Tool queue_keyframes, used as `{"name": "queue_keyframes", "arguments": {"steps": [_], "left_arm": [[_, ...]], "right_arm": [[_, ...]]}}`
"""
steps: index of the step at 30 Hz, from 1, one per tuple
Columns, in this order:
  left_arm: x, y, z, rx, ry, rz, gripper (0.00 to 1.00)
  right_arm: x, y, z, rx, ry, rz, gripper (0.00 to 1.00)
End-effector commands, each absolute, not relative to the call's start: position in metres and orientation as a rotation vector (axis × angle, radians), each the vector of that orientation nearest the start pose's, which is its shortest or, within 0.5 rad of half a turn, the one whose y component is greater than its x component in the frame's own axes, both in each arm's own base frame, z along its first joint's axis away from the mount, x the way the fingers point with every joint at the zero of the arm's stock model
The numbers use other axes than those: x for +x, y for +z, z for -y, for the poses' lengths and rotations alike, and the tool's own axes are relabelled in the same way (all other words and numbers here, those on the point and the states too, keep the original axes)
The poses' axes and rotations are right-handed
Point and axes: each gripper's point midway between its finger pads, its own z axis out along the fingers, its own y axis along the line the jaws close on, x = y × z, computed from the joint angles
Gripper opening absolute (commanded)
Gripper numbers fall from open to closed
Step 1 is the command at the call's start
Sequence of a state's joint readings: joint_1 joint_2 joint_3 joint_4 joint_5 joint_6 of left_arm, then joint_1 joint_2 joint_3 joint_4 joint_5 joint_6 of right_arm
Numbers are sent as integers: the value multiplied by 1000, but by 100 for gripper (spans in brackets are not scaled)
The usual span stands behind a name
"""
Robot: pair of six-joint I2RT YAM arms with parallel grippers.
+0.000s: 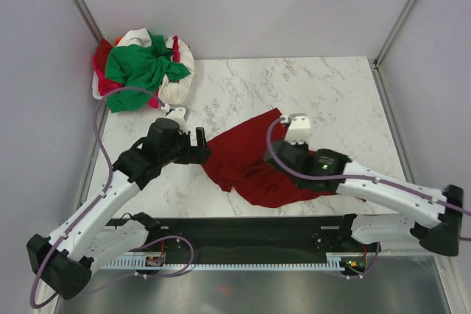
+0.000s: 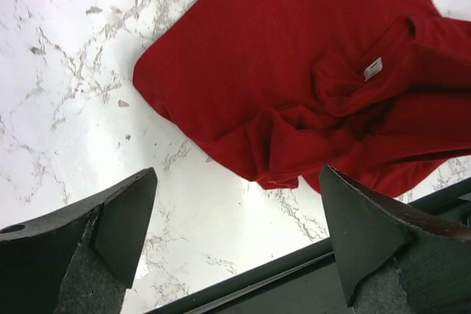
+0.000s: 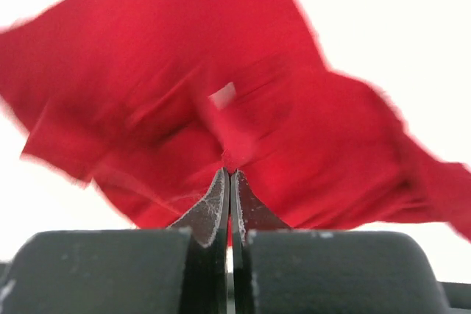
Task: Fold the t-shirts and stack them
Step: Flatten the tshirt out
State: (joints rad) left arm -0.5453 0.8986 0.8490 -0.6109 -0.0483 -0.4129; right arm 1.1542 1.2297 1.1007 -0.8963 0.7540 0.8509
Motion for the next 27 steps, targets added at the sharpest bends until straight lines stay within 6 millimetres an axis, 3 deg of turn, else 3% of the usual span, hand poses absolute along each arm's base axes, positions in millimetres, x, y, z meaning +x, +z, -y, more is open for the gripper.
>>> {"name": "queue_keyframes", "arguments": {"steps": [1, 5, 11, 17, 22, 23, 27], "left_arm": [[240, 180, 154, 53, -461, -2303, 98], [249, 157, 158, -37, -440, -2371, 96], [266, 124, 173, -105, -475, -2391, 94], [284, 83, 180, -130, -413, -2451, 95], [296, 54, 184, -176, -359, -2504, 89], [296, 54, 186, -180, -371, -2510, 82], [281, 65, 194, -200, -408, -2469, 70]], "right_arm": [[222, 210, -135, 40, -110, -2161, 0], [244, 256, -70, 233, -206, -2039, 0], [259, 287, 4, 447, -404, -1961, 0], [270, 283, 9, 466, -338, -1990, 0], [271, 272, 3, 437, -308, -2022, 0], [269, 270, 3, 434, -310, -2026, 0], [269, 268, 6, 446, -322, -2022, 0]]}}
